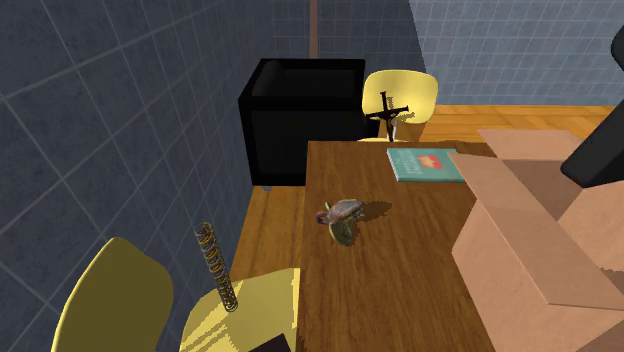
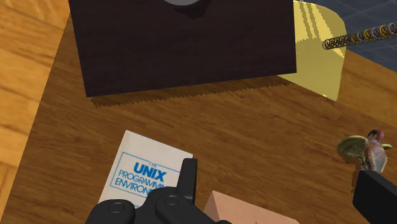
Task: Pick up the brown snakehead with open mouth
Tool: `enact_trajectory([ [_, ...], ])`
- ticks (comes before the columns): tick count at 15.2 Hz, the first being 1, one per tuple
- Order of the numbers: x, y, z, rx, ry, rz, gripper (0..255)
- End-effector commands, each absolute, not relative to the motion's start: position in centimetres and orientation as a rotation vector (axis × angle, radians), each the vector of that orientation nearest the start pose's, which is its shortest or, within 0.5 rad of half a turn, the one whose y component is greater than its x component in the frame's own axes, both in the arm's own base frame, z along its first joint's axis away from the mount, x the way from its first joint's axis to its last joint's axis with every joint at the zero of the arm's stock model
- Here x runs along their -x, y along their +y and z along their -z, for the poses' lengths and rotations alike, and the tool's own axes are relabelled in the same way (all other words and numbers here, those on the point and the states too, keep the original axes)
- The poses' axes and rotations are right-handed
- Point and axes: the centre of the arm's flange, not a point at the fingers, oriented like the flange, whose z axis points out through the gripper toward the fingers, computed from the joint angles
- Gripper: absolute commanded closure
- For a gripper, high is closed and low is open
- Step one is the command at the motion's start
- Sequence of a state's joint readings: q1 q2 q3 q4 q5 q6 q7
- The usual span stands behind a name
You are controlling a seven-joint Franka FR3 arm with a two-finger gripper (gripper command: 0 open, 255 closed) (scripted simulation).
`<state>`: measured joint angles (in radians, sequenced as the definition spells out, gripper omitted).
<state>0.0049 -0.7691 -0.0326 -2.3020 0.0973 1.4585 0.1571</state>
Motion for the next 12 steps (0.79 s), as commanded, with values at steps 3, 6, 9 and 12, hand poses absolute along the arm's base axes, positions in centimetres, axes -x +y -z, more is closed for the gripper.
enact_trajectory([
  [3,-30.7,1.7,-58.4,3.013,0.244,-0.114,0],
  [6,-31.7,4.4,-55.8,3.011,0.230,-0.098,0],
  [9,-32.8,7.0,-53.1,3.009,0.216,-0.082,0],
  [12,-33.9,9.7,-50.5,3.007,0.203,-0.066,0],
])
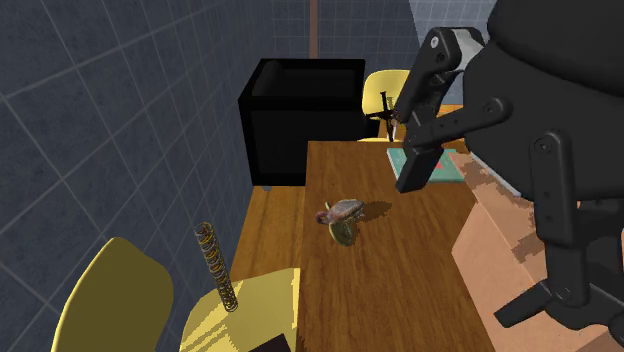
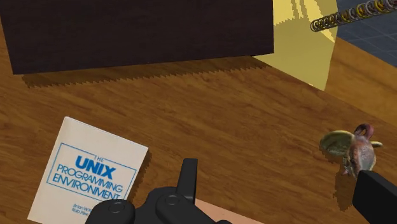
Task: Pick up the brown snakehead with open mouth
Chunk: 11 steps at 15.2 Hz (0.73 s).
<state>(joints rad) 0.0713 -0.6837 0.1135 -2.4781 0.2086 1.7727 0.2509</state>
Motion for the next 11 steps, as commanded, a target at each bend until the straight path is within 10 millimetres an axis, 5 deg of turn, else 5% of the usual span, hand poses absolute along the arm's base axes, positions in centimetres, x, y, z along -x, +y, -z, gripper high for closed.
enact_trajectory([
  [1,-34.2,10.6,-49.7,3.006,0.198,-0.061,0],
  [11,-37.9,19.7,-41.2,2.998,0.152,-0.008,0],
])
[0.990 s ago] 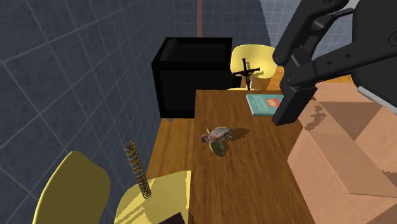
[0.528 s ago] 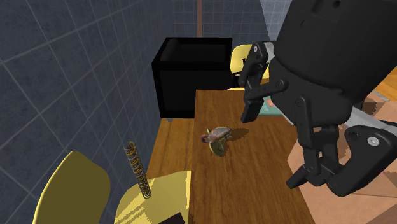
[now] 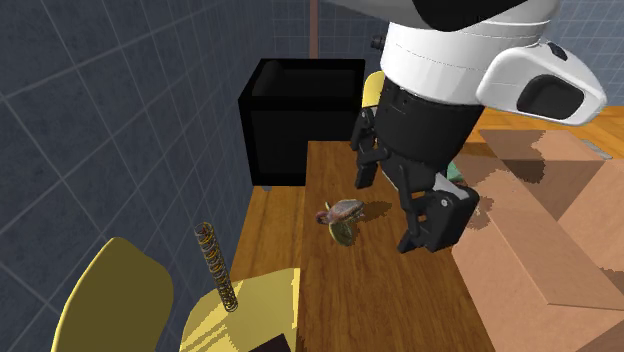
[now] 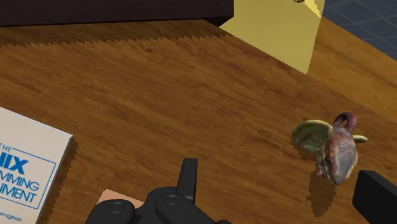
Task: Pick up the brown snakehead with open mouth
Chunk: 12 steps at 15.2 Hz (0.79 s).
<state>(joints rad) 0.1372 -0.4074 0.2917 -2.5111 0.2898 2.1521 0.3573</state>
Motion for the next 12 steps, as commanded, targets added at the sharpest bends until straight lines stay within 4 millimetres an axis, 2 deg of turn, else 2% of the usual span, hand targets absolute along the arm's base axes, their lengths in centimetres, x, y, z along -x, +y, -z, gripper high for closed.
enact_trajectory([
  [1,-38.2,20.6,-40.3,2.997,0.148,-0.002,0],
  [12,-42.3,30.8,-31.2,2.986,0.098,0.056,0],
])
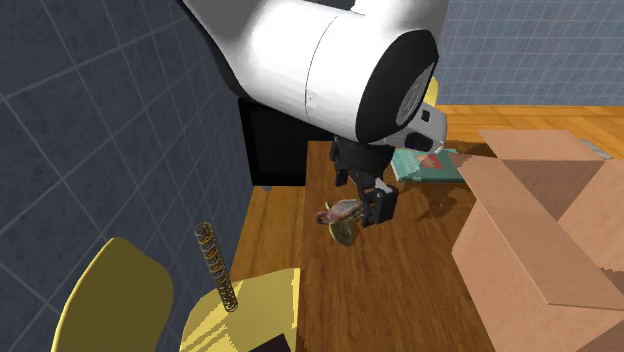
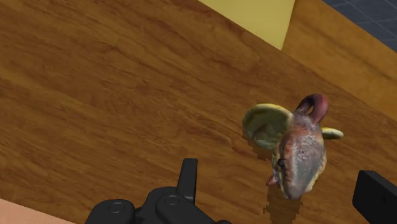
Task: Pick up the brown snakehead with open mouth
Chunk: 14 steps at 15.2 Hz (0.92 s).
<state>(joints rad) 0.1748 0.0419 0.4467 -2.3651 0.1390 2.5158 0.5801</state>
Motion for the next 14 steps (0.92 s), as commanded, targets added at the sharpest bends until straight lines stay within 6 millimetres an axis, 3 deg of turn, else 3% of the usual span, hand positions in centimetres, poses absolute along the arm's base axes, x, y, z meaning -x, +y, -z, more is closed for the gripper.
enact_trajectory([
  [1,-42.7,31.7,-30.4,2.985,0.093,0.061,0],
  [7,-44.7,36.9,-26.0,2.979,0.068,0.090,0],
  [14,-44.7,36.9,-22.3,2.979,0.068,0.090,0],
])
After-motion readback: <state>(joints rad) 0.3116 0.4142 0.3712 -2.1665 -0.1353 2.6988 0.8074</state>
